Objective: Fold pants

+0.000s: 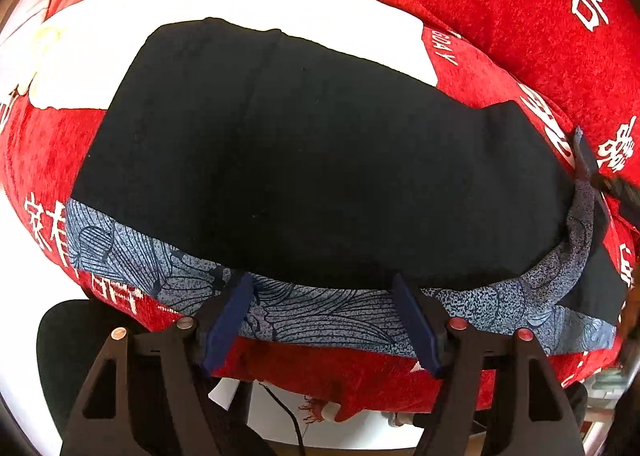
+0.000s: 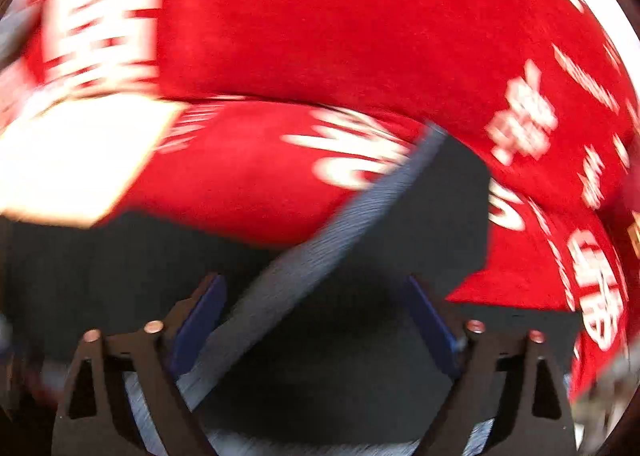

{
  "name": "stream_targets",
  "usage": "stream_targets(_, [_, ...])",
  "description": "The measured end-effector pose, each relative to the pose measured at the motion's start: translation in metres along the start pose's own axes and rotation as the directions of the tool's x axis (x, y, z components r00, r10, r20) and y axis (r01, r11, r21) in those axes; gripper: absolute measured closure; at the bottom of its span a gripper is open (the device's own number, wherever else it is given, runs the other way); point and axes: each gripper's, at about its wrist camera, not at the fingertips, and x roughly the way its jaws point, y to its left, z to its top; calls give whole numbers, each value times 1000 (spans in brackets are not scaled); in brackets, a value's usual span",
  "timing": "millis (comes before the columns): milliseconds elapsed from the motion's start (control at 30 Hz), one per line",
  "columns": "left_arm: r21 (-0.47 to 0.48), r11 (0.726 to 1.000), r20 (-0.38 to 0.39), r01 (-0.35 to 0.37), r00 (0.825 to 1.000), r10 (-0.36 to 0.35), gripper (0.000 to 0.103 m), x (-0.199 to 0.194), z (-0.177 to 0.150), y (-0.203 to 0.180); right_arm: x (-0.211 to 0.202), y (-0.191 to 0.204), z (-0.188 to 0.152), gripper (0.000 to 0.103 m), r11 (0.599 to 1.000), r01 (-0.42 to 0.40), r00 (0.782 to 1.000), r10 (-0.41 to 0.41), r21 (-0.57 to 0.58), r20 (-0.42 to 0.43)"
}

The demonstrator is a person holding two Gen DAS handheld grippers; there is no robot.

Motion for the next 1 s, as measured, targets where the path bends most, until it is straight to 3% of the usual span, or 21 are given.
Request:
stream_targets(100, [7, 1000, -5, 4, 1000, -4, 29, 0, -1, 2, 46, -9, 30, 9, 993, 55, 988, -38, 109, -151])
stream_targets(233, [10, 1000, -15, 2, 1000, -2, 25, 2, 1, 2, 94, -3, 45, 9, 987, 118, 955, -83, 106, -286])
stream_targets(267, [15, 1000, -16, -9, 1000, 9, 23, 3, 3, 2, 100, -6, 45, 7, 987, 121, 949, -84, 106, -304])
stream_targets(300, [15, 1000, -16, -15, 1000, 15, 22, 5, 3, 0, 99, -12, 46, 13, 984, 103, 959, -58, 149, -278])
stream_targets(333, [13, 1000, -19, -10, 1000, 11, 22, 5, 4, 1, 97, -18, 46, 22, 981, 95, 961, -45, 171, -274])
stream_targets(367, [11, 1000, -20, -9, 1000, 9, 22, 5, 4, 2, 94, -24, 45, 45, 980, 71, 963, -18, 187, -270])
stream_targets(400, [12, 1000, -20, -10, 1000, 11, 22, 5, 4, 2, 88, -30, 43, 81, 981, 78, 962, -27, 179, -270])
stream_targets(467, [18, 1000, -21, -21, 1000, 22, 22, 3, 4, 0, 73, -49, 36, 94, 972, 17, 969, 41, 233, -244])
stream_targets(600, [59, 998, -8, -19, 1000, 19, 22, -7, 1, -9, 10, -98, -6, 96, 926, -41, 994, 76, 374, -80])
stream_targets(733, [142, 990, -3, -2, 1000, 2, 22, -13, -5, -34, -45, -140, -80, 96, 858, -91, 996, 86, 506, 32])
stream_targets(833, [214, 976, -19, 26, 1000, -22, 22, -11, -10, -61, -42, -151, -130, 96, 866, -81, 997, 75, 494, 32])
stream_targets(933, [277, 960, -40, 36, 999, -26, 22, -6, -13, -89, -22, -157, -160, 96, 870, -38, 997, 65, 491, -39])
stream_targets(1000, [297, 954, -50, 43, 998, -29, 22, -3, -14, -101, -19, -165, -173, 87, 855, -71, 996, 90, 514, -13])
